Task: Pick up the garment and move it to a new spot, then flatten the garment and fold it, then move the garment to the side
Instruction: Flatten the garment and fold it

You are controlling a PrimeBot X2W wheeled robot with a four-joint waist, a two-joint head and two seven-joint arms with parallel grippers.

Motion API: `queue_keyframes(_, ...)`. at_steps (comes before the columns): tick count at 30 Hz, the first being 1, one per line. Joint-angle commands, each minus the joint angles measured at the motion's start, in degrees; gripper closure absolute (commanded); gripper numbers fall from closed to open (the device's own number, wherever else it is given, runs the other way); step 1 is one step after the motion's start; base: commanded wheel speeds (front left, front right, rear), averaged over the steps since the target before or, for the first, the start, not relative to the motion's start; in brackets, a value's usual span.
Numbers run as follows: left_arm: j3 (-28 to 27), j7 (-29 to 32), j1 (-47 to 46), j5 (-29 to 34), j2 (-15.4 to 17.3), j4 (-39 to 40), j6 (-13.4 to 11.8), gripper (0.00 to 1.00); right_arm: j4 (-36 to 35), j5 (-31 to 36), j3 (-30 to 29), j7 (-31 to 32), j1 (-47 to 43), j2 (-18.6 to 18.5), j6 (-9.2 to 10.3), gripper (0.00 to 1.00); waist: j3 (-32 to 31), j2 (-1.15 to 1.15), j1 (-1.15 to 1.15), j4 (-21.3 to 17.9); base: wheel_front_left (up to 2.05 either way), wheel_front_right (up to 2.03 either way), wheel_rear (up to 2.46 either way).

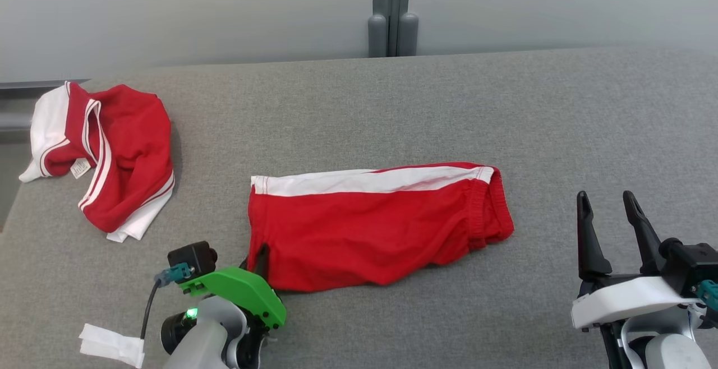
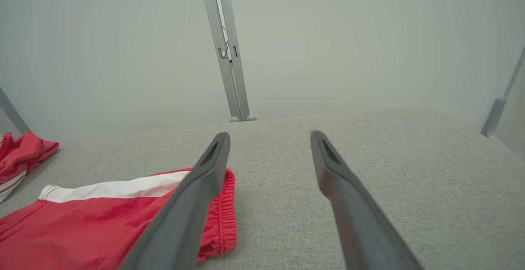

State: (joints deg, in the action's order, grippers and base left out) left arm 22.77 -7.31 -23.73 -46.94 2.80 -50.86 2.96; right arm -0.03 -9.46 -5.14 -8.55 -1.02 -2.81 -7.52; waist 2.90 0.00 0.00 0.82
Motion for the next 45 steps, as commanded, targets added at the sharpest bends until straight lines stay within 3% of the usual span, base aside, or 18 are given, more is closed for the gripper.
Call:
queue_keyframes(1, 0.47, -0.12, 1.29, -0.04, 0.18, 1.14, -0.48, 0.44, -0.05, 0.24, 0.06, 0.29, -1.04, -0.15, 0.06, 0.0, -0.55, 0.0, 0.0, 0.02, 0.0, 0.0, 0.0)
queue_keyframes(2, 0.61, -0.08, 1.75, -0.05, 0.18, 1.82, -0.57, 0.07, 0.0, 0.17, 0.16, 0.35, -1.1, -0.15, 0.06, 0.0, -0.65, 0.0, 0.0, -0.1, 0.0, 0.0, 0.0)
queue_keyframes(3, 0.79, -0.71, 2.17, 0.43, 0.34, 2.75, -0.87, 0.0, 0.07, 0.12, 0.26, 0.37, -1.19, -0.15, 0.06, 0.0, -0.78, 0.0, 0.0, -0.24, 0.0, 0.0, 0.0)
queue_keyframes(11, 2.26, -6.92, 5.42, 6.51, 3.29, 12.0, -3.78, 0.0, 0.88, 0.46, -0.09, 1.14, -2.48, -0.15, 0.06, 0.0, -2.83, 0.0, 0.0, -0.53, 0.0, 0.0, 0.0)
queue_keyframes(18, 0.6, -7.93, 9.68, 10.63, 4.76, 20.56, -7.11, 0.0, 1.71, 0.75, 0.66, 2.75, -2.55, -0.15, 0.06, 0.0, -3.31, 0.0, 0.0, 0.37, 0.0, 0.0, 0.0)
queue_keyframes(28, -1.28, -7.82, 16.0, 13.37, 6.04, 29.09, -10.0, 0.0, 7.7, 2.52, 4.96, 12.37, 2.67, -0.17, 0.07, 0.0, -2.59, 0.0, 0.0, 3.33, 0.0, 0.0, 0.0)
queue_keyframes(37, -2.2, -7.83, 16.5, 14.06, 5.43, 33.18, -10.72, 0.0, 16.46, 2.89, 5.54, 22.53, 13.03, -3.6, 0.06, 0.0, -0.43, 0.0, 0.0, 7.02, 0.0, 0.0, 0.0)
queue_keyframes(45, -2.93, -7.83, 14.83, 14.7, 4.36, 33.48, -10.14, 0.0, 27.72, 0.36, 6.54, 26.8, 22.42, -6.45, 0.06, 0.0, 2.27, 0.0, 0.0, 9.59, 0.0, 0.0, 0.0)
